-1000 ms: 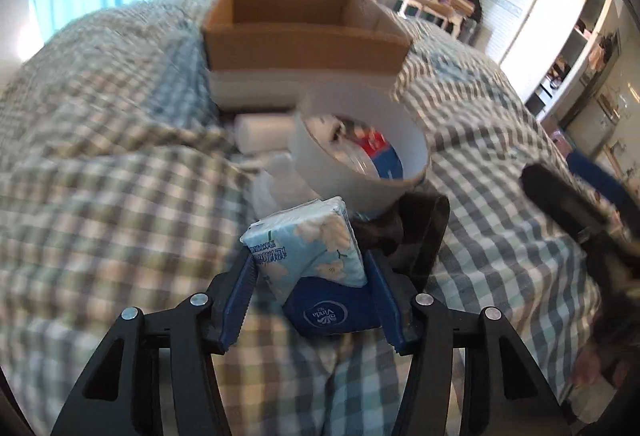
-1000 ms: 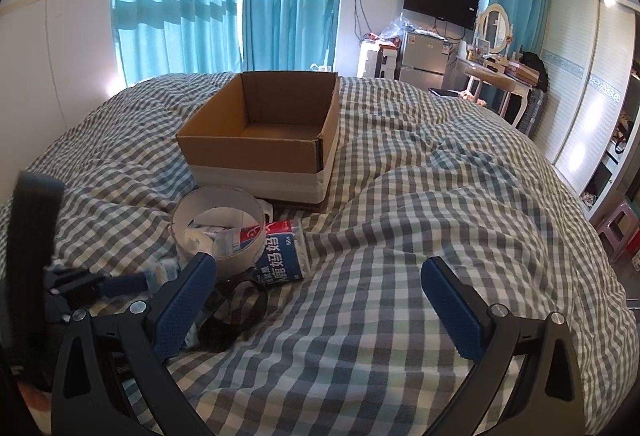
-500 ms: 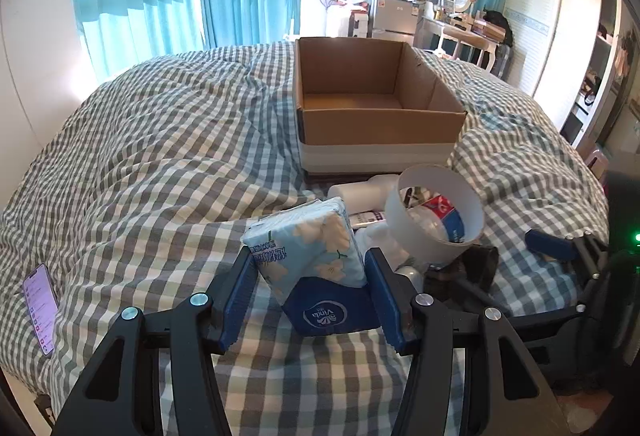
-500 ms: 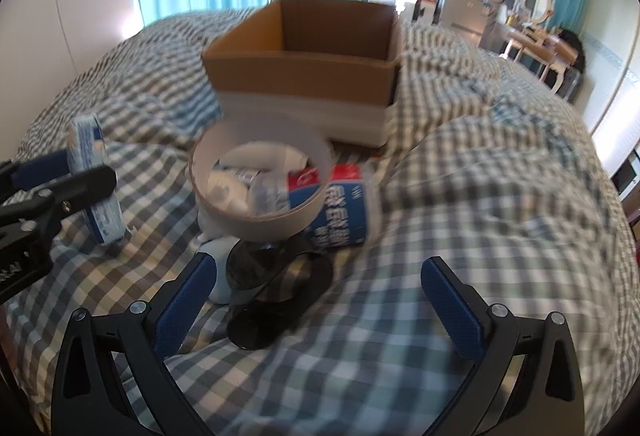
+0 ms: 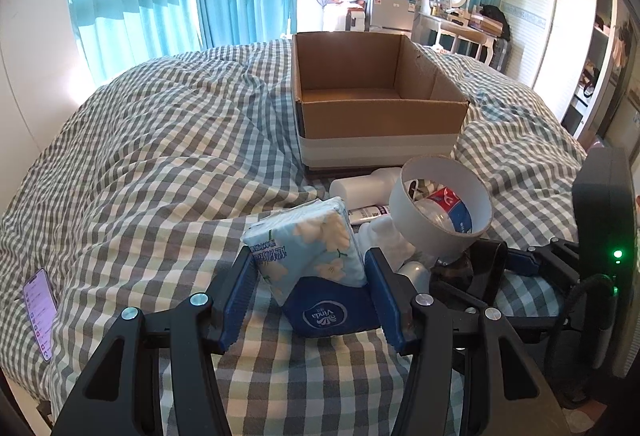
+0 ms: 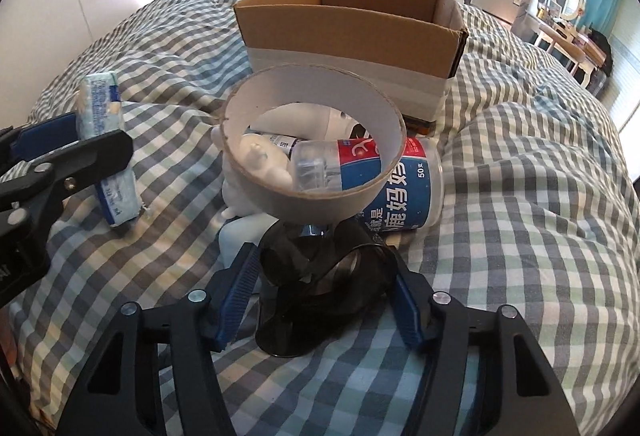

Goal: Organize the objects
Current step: 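Lift the tissue pack with the left tool while the right tool grasps the black cup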

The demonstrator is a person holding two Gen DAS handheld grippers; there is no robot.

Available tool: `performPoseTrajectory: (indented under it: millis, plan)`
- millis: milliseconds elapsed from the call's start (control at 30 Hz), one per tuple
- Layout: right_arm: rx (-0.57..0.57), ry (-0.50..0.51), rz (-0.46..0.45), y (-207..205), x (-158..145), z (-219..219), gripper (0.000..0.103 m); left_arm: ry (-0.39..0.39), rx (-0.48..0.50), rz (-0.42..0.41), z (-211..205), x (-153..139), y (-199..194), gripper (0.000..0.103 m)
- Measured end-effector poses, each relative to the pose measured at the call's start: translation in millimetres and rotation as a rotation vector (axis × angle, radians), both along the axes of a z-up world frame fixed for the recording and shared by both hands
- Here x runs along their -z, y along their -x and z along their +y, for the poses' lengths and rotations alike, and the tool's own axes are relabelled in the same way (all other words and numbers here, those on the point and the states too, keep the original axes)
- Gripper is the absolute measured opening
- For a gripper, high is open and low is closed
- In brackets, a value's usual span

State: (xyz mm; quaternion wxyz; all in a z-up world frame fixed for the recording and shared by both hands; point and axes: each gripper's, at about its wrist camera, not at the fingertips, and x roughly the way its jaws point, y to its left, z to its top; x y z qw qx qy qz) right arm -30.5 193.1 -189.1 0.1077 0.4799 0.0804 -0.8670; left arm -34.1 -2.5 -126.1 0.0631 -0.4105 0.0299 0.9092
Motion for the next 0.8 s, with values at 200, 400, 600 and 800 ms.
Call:
performPoseTrajectory:
  millis: [200, 400, 600, 800]
  plan:
    - [0.009, 0.012, 0.058, -14, -13, 2, 0.052, 0.02, 0.014, 0.01, 6, -2, -7, 0.056]
    - [-0.003, 0.045, 0.105, -27, -31, 1, 0.046, 0.033, 0.029, 0.019, 13, -8, -16, 0.056]
    - [-0.007, 0.06, 0.129, -36, -40, 1, 0.032, 0.036, 0.041, 0.035, 16, -16, -24, 0.056]
    - [-0.007, 0.077, 0.155, -43, -48, 3, 0.031, 0.036, 0.043, 0.046, 16, -19, -29, 0.056]
